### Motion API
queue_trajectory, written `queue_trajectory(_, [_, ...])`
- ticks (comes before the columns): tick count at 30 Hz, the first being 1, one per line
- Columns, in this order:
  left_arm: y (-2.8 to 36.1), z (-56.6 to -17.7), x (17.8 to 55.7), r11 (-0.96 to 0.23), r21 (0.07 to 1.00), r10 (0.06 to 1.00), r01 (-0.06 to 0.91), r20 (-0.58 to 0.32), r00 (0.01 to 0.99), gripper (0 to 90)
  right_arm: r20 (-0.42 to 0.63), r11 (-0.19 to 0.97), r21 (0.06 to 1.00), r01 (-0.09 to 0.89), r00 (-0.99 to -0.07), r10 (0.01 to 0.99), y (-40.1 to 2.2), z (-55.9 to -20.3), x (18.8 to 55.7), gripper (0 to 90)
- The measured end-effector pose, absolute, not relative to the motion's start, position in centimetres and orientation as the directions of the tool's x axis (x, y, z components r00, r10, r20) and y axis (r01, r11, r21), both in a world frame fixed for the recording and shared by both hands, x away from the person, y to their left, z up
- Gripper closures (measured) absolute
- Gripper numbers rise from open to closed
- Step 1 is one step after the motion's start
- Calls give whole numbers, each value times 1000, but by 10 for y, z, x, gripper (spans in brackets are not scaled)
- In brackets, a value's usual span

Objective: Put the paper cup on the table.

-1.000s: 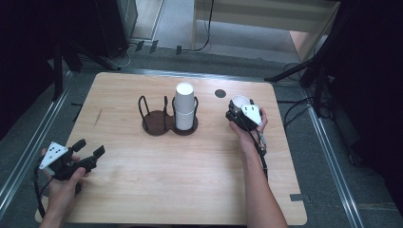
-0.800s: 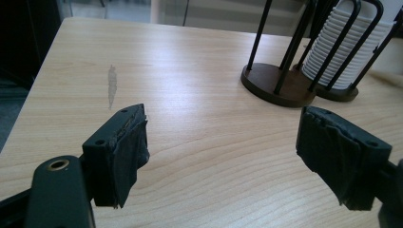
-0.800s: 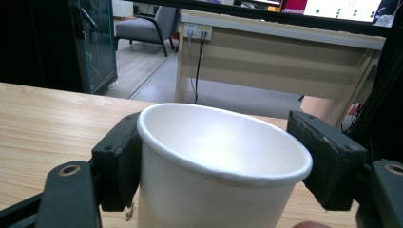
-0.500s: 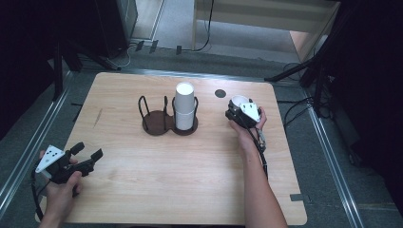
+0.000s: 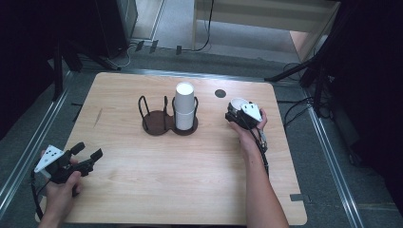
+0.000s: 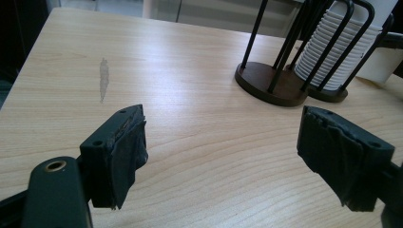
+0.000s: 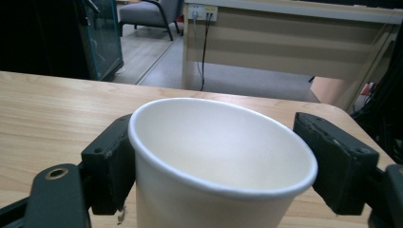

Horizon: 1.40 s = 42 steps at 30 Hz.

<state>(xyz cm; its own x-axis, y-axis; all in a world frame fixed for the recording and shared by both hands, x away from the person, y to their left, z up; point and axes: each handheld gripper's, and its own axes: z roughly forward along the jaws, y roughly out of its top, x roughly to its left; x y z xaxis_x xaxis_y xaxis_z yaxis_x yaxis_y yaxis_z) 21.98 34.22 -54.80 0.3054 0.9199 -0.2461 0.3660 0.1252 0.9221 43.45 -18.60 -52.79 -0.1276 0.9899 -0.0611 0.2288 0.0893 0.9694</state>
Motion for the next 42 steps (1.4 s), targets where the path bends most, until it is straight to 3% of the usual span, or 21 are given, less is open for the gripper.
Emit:
queue_trajectory(9, [340,-548,220,115,923,922,368,-237,306,170,-56,95,961,259,-155,986,-189,-529,429,111])
queue_trajectory(13, [341,-548,220,115,922,921,370,-238,307,170,-50,104,953,284,-191,980,-190,-529,424,0])
queue_trajectory(42, [339,-548,220,104,921,924,375,-229,307,170,-51,120,967,225,-290,956,-215,-512,363,0])
